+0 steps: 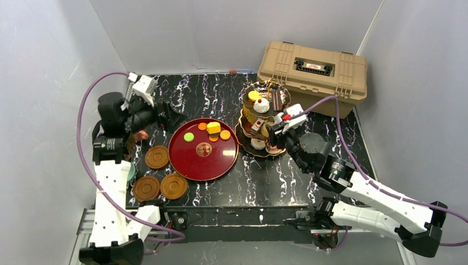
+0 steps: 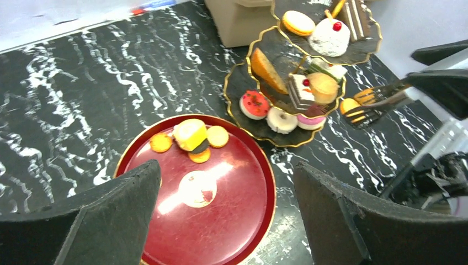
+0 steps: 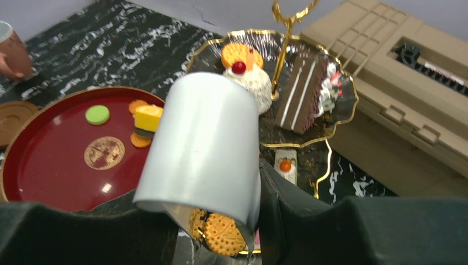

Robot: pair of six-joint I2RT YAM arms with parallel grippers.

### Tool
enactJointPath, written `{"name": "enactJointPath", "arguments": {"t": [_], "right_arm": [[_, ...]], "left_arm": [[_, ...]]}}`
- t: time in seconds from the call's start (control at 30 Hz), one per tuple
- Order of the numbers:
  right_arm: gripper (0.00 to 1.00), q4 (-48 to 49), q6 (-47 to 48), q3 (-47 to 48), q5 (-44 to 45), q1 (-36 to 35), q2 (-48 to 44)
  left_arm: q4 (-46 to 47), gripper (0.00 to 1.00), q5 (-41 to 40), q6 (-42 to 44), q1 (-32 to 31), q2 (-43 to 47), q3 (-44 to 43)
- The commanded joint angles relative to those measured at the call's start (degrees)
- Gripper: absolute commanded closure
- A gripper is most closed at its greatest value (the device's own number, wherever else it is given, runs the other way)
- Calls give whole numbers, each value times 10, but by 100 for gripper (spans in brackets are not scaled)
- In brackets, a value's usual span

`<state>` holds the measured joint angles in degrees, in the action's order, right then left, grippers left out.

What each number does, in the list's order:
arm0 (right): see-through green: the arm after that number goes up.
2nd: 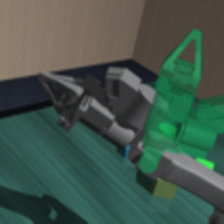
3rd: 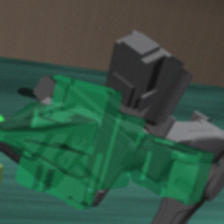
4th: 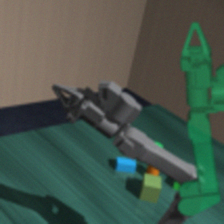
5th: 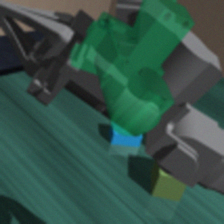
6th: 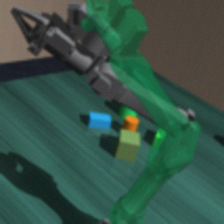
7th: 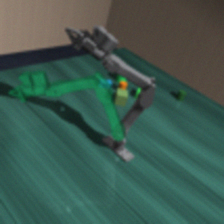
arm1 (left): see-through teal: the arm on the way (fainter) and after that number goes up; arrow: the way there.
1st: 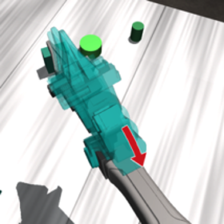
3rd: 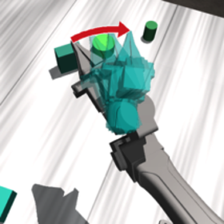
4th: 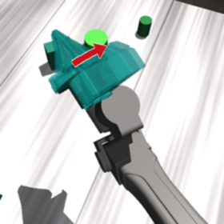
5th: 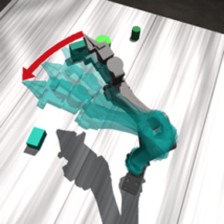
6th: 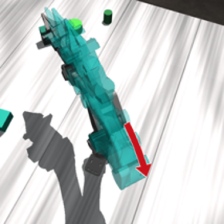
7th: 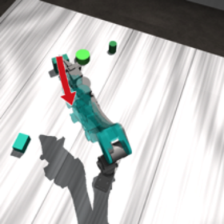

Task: Serve the afternoon tea
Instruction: Place the desert on the desert table.

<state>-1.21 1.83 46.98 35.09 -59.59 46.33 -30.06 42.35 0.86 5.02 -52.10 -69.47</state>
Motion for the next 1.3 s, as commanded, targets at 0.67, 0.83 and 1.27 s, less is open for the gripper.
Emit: {"name": "enactJointPath", "arguments": {"t": [0.67,0.83,1.27], "right_arm": [[86,218,31,-146,106,86,-10],[86,269,21,-159,55,155,26],[70,383,-31,-230,33,201,35]], "left_arm": [[10,11,-38,9,-77,-8,-24],[0,10,-48,24,-77,-1,-24],[-4,8,-54,35,-77,6,-23]]}}
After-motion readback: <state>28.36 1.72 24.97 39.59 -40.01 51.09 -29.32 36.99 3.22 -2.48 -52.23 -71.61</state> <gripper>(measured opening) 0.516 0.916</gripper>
